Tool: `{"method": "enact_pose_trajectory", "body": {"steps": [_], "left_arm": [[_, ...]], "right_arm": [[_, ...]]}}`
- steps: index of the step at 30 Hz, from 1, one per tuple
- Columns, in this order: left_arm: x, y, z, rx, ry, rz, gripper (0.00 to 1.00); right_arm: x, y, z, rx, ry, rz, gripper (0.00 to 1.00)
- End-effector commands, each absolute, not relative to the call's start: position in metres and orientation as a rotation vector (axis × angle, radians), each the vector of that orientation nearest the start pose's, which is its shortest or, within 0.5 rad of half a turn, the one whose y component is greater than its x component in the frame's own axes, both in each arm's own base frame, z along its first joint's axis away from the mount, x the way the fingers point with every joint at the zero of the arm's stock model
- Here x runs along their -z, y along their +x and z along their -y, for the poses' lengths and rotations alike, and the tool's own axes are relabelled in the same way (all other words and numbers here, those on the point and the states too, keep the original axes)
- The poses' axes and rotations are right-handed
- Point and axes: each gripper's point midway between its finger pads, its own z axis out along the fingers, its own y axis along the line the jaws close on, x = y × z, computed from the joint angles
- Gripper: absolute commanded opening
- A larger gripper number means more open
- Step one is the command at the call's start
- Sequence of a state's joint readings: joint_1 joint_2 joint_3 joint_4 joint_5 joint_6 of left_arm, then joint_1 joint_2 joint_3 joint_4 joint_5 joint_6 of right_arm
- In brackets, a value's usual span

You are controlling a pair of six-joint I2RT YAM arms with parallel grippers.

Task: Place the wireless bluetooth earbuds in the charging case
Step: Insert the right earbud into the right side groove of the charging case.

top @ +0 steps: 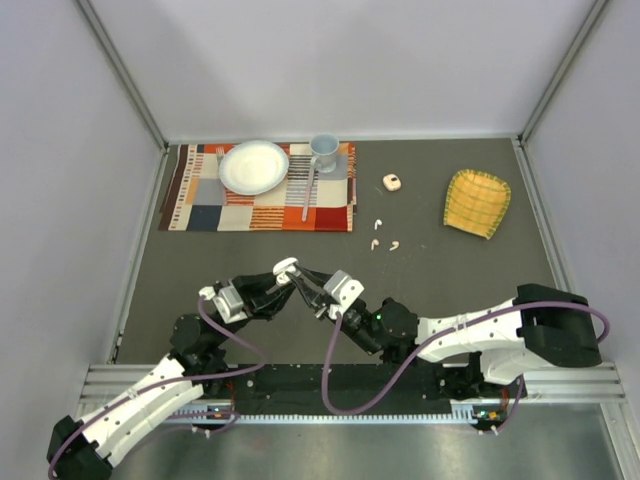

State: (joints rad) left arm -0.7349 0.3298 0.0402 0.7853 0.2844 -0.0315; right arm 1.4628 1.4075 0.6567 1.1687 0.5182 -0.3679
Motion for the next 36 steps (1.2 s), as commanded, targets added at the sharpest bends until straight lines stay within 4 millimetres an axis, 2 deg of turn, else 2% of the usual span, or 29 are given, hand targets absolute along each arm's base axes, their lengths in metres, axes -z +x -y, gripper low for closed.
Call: {"method": "enact_pose_trajectory", "body": {"steps": [1,7,16,22,36], "left_arm": [[-0.263,0.154,0.202,0.833,0.585,-0.905,0.00],[-0.260,0.155,0.202,0.826,0.593,-0.912,0.00],[-0.261,0.154,0.203,0.825,0.602,-0.908,0.00],[-0.260,0.155,0.203,0.822,0.605,-0.913,0.00],[-0.267,0.154,0.200,0.822,0.581,-0.891,0.00]], "right_arm": [[-0.316,0.152,-0.392,-0.599,-0.543,-1.076,0.00],[-0.333,0.146,-0.395,-0.660,-0.546,-1.072,0.00],[-0.328,0.152,-0.393,-0.592,-0.561,-1.074,0.00],[-0.341,0.148,-0.394,-0.620,-0.561,-1.055,0.00],[-0.309,0.150,-0.392,-0.564,-0.636,-1.113,0.00]]}}
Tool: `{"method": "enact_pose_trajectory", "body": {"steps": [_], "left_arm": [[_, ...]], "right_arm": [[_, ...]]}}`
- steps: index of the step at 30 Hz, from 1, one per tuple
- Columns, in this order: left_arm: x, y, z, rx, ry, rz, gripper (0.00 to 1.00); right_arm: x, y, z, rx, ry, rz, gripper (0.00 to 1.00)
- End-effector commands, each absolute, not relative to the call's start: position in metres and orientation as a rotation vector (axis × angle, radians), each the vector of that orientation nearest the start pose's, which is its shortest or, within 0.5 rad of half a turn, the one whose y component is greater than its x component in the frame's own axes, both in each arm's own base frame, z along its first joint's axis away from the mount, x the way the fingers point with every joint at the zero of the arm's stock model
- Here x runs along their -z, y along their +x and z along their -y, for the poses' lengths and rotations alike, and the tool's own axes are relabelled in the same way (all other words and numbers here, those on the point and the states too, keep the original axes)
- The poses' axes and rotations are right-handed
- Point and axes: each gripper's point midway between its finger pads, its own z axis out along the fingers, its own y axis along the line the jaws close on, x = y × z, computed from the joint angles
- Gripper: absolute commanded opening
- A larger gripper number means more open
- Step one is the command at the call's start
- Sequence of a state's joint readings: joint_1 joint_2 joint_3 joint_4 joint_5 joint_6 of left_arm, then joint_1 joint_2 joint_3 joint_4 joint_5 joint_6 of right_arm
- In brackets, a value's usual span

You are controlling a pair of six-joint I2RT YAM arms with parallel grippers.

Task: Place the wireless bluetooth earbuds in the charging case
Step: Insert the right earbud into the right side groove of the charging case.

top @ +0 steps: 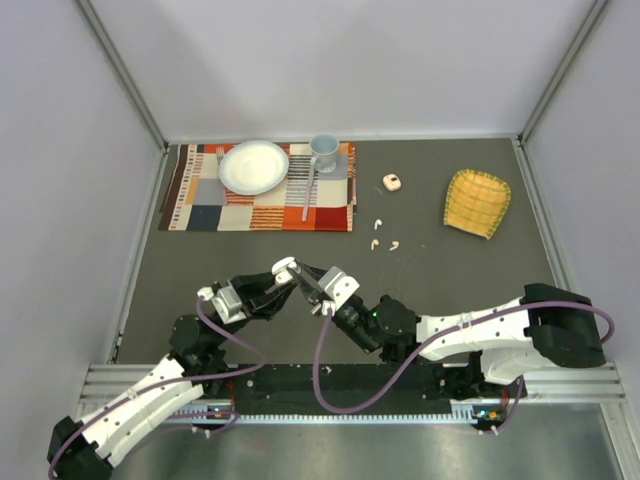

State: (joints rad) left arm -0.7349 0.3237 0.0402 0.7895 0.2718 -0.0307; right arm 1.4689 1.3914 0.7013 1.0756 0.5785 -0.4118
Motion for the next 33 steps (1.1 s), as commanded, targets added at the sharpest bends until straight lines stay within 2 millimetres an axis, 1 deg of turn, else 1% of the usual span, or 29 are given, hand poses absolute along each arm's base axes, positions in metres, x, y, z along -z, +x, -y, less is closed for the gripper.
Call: {"method": "enact_pose_trajectory", "body": {"steps": [1,10,17,22,28,33], "left_arm": [[-0.267,0.154,0.200,0.820,0.582,-0.890,0.00],[-0.267,0.155,0.199,0.820,0.572,-0.897,0.00],[-0.266,0.157,0.198,0.818,0.562,-0.903,0.00],[-0.267,0.158,0.198,0.817,0.556,-0.907,0.00],[-0.267,0.161,0.195,0.807,0.530,-0.912,0.00],[-0.266,0.161,0.196,0.809,0.534,-0.914,0.00]], "right_arm": [[-0.307,0.149,-0.393,-0.571,-0.642,-1.115,0.00],[-0.295,0.143,-0.400,-0.592,-0.702,-1.136,0.00],[-0.286,0.141,-0.405,-0.574,-0.759,-1.144,0.00],[-0.281,0.142,-0.405,-0.559,-0.771,-1.157,0.00],[-0.280,0.146,-0.401,-0.534,-0.741,-1.178,0.00],[-0.277,0.146,-0.403,-0.531,-0.737,-1.184,0.00]]}}
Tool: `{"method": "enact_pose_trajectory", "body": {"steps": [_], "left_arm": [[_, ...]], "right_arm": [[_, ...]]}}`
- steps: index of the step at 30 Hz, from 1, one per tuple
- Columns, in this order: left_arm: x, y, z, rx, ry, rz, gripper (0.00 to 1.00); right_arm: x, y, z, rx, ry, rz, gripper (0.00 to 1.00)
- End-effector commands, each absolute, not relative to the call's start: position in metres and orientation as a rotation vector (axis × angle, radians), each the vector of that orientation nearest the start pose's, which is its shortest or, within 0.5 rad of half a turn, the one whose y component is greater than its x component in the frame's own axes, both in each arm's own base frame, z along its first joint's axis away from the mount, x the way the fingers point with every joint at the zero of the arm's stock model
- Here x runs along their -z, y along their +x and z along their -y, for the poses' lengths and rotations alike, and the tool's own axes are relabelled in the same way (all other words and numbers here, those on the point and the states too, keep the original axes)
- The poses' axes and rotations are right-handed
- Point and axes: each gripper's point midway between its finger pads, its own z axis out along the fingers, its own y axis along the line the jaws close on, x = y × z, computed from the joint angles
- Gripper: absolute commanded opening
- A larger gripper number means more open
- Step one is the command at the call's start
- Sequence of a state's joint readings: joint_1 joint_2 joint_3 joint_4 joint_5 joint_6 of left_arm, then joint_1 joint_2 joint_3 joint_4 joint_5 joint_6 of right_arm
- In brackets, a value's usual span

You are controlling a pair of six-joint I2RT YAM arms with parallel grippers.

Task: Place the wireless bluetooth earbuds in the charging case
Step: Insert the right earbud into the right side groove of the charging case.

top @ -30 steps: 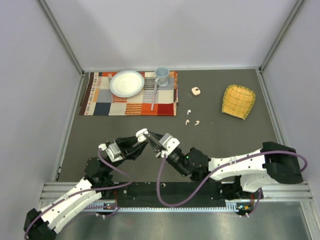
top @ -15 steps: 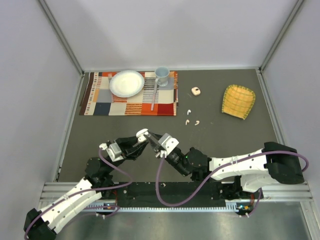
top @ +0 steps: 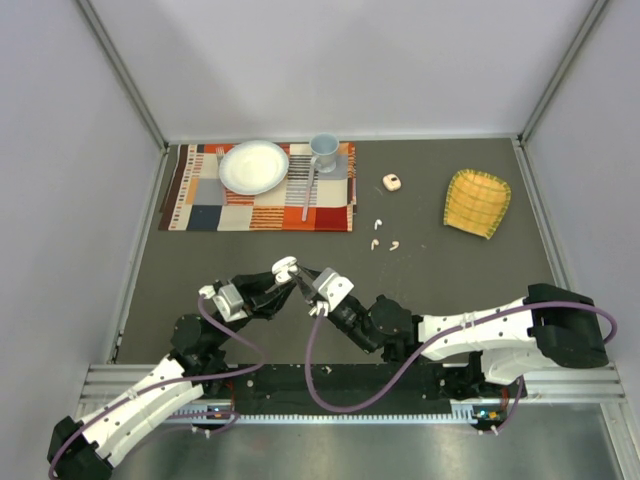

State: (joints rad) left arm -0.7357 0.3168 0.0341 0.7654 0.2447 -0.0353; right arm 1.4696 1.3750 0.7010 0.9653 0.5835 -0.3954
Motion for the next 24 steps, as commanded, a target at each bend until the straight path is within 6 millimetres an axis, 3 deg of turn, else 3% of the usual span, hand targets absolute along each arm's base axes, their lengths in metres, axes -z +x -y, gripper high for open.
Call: {"method": "enact_pose_trajectory", "body": {"steps": [1,3,4,6,10,13,18,20,24], "left_arm": [[-0.266,0.161,0.196,0.809,0.534,-0.914,0.00],[-0.266,0.160,0.196,0.809,0.537,-0.913,0.00],[-0.266,0.161,0.196,0.808,0.537,-0.915,0.00],[-0.265,0.161,0.196,0.806,0.537,-0.919,0.00],[-0.261,0.162,0.197,0.803,0.540,-0.931,0.00],[-0.261,0.163,0.196,0.798,0.538,-0.933,0.00],[-0.260,0.164,0.196,0.792,0.543,-0.937,0.00],[-0.260,0.163,0.197,0.792,0.546,-0.936,0.00],[-0.260,0.163,0.197,0.789,0.550,-0.935,0.00]], "right_arm": [[-0.279,0.146,-0.404,-0.534,-0.733,-1.186,0.02],[-0.280,0.146,-0.405,-0.547,-0.723,-1.195,0.14],[-0.283,0.146,-0.405,-0.552,-0.718,-1.199,0.26],[-0.285,0.145,-0.406,-0.563,-0.711,-1.201,0.30],[-0.303,0.142,-0.404,-0.625,-0.666,-1.187,0.58],[-0.323,0.136,-0.399,-0.707,-0.621,-1.157,0.72],[-0.365,0.130,-0.377,-0.801,-0.517,-1.071,0.80],[-0.386,0.135,-0.354,-0.806,-0.424,-1.039,0.82],[-0.399,0.144,-0.326,-0.802,-0.347,-1.031,0.83]]}}
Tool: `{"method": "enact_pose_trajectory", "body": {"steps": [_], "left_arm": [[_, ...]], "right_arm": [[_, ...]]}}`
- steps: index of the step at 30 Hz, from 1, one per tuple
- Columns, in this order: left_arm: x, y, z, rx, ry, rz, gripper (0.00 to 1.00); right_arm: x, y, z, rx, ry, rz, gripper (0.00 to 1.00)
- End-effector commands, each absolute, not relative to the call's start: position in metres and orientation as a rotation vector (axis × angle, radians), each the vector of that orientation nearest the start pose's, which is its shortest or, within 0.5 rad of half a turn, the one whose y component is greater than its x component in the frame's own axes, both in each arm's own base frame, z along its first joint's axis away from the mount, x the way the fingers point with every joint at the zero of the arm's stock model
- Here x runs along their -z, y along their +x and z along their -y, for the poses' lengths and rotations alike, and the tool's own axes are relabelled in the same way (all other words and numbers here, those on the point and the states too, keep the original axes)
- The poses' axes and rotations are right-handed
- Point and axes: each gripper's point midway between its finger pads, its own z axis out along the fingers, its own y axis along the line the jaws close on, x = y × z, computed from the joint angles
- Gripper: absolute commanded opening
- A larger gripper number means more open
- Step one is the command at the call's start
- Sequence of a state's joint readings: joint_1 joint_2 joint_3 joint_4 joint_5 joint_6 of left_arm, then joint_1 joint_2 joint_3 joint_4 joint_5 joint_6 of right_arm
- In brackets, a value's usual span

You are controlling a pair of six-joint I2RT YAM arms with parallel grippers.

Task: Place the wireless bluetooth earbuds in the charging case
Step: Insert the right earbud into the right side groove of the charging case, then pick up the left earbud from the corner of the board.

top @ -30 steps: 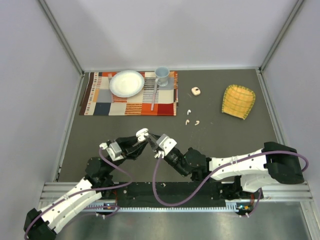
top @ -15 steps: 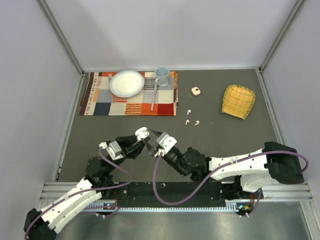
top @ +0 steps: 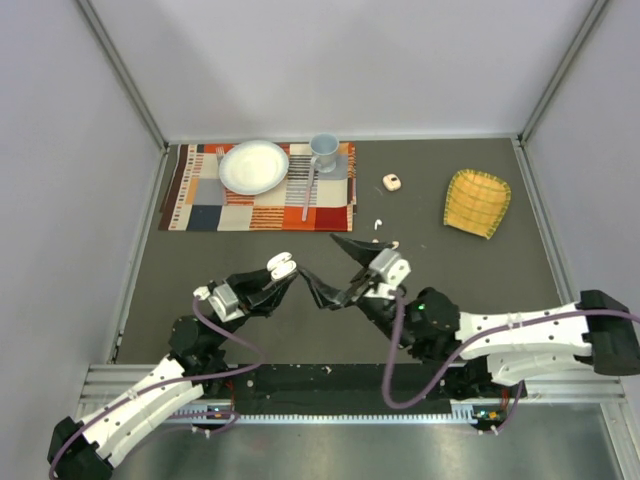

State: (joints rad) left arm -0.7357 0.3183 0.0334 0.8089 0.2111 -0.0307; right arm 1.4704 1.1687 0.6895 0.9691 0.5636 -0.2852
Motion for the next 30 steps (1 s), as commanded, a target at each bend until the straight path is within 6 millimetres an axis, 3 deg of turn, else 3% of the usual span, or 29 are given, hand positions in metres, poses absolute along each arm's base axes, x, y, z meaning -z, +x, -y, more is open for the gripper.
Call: {"method": "enact_pose_trajectory", "body": {"steps": [1,5,6,9,10,11,12,13,15,16,17,19,20,22,23,27,30], "left_arm": [[-0.259,0.164,0.196,0.788,0.548,-0.936,0.00],[-0.260,0.163,0.196,0.789,0.549,-0.932,0.00],[-0.262,0.162,0.196,0.791,0.550,-0.927,0.00],[-0.262,0.162,0.197,0.790,0.557,-0.927,0.00],[-0.262,0.161,0.196,0.790,0.558,-0.925,0.00],[-0.262,0.161,0.197,0.792,0.558,-0.925,0.00],[-0.263,0.161,0.196,0.791,0.559,-0.923,0.00],[-0.263,0.160,0.196,0.790,0.560,-0.919,0.00],[-0.262,0.160,0.196,0.789,0.560,-0.925,0.00],[-0.263,0.160,0.195,0.787,0.559,-0.922,0.00],[-0.261,0.160,0.195,0.787,0.557,-0.928,0.00],[-0.262,0.161,0.194,0.784,0.552,-0.926,0.00],[-0.261,0.160,0.194,0.785,0.554,-0.928,0.00],[-0.262,0.161,0.193,0.781,0.548,-0.926,0.00],[-0.262,0.161,0.193,0.780,0.548,-0.924,0.00],[-0.268,0.160,0.191,0.774,0.540,-0.912,0.00],[-0.266,0.159,0.191,0.776,0.547,-0.915,0.00]], "right_arm": [[-0.399,0.146,-0.323,-0.814,-0.332,-1.049,0.81],[-0.383,0.160,-0.320,-0.808,-0.304,-1.154,0.61],[-0.379,0.163,-0.321,-0.795,-0.304,-1.179,0.52],[-0.362,0.184,-0.307,-0.699,-0.208,-1.284,0.49],[-0.346,0.196,-0.302,-0.643,-0.196,-1.352,0.49],[-0.337,0.205,-0.294,-0.605,-0.155,-1.407,0.57],[-0.341,0.214,-0.288,-0.597,-0.110,-1.446,0.60],[-0.306,0.231,-0.272,-0.525,-0.067,-1.598,0.63],[-0.297,0.245,-0.260,-0.543,-0.005,-1.700,0.70],[-0.285,0.251,-0.255,-0.564,0.051,-1.758,0.71],[-0.264,0.264,-0.237,-0.517,0.074,-1.840,0.72],[-0.241,0.269,-0.237,-0.591,0.073,-1.954,0.74],[-0.229,0.283,-0.219,-0.561,0.127,-2.003,0.77],[-0.212,0.286,-0.218,-0.643,0.158,-2.111,0.80],[-0.197,0.299,-0.205,-0.617,0.215,-2.166,0.84],[-0.168,0.314,-0.198,-0.542,0.276,-2.314,0.88],[-0.166,0.328,-0.195,-0.437,0.280,-2.357,0.91]]}}
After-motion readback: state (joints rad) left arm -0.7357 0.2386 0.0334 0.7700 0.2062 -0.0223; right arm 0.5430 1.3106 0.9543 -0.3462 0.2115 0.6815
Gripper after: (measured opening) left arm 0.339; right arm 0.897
